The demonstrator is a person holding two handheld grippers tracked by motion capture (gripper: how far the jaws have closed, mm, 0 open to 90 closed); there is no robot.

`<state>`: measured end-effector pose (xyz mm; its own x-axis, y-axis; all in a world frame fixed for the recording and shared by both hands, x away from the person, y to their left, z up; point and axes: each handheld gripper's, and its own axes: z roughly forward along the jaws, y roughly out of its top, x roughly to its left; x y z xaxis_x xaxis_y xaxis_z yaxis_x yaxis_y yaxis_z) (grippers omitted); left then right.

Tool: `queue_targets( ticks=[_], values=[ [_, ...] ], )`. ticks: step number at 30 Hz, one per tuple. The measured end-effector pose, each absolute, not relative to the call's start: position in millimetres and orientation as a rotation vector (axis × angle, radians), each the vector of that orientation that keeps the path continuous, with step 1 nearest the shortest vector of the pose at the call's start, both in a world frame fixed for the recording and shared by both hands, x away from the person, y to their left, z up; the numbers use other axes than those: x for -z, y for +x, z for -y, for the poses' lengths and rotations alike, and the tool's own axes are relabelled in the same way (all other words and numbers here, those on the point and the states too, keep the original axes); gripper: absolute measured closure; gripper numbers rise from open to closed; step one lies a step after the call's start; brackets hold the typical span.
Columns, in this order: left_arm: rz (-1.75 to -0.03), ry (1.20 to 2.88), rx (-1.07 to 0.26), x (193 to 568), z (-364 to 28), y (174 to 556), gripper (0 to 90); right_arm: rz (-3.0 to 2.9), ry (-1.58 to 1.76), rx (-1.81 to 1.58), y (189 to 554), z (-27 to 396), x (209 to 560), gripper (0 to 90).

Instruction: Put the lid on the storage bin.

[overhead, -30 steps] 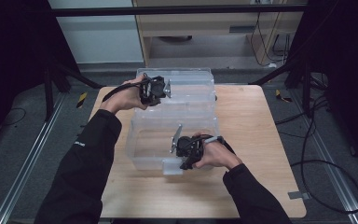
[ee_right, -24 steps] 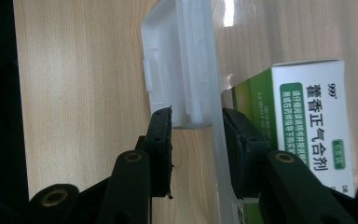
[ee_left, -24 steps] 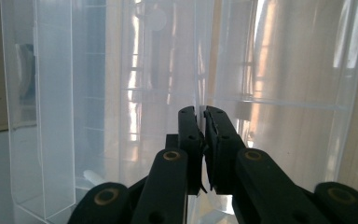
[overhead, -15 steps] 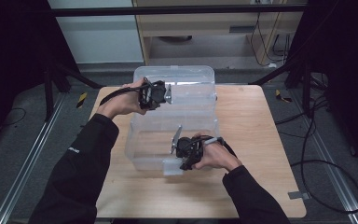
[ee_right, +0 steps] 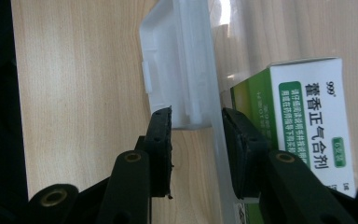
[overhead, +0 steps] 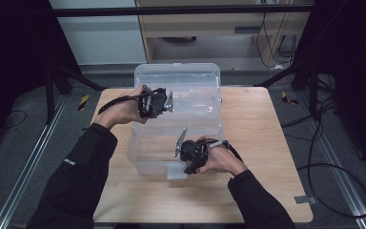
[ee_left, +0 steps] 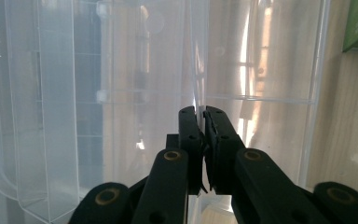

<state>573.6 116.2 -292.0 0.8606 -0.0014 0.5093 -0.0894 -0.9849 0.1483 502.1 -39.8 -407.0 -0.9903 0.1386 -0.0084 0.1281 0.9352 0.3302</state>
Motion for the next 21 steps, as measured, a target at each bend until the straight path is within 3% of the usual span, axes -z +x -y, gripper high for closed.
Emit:
queue_targets(
  ticks=[21],
  values=[
    [0.033, 2.819, -0.798, 297.1, -124.3, 548.0, 85.6, -3.059, 0.204, -0.532, 502.2, 40.4, 407.1, 64.5]
  ],
)
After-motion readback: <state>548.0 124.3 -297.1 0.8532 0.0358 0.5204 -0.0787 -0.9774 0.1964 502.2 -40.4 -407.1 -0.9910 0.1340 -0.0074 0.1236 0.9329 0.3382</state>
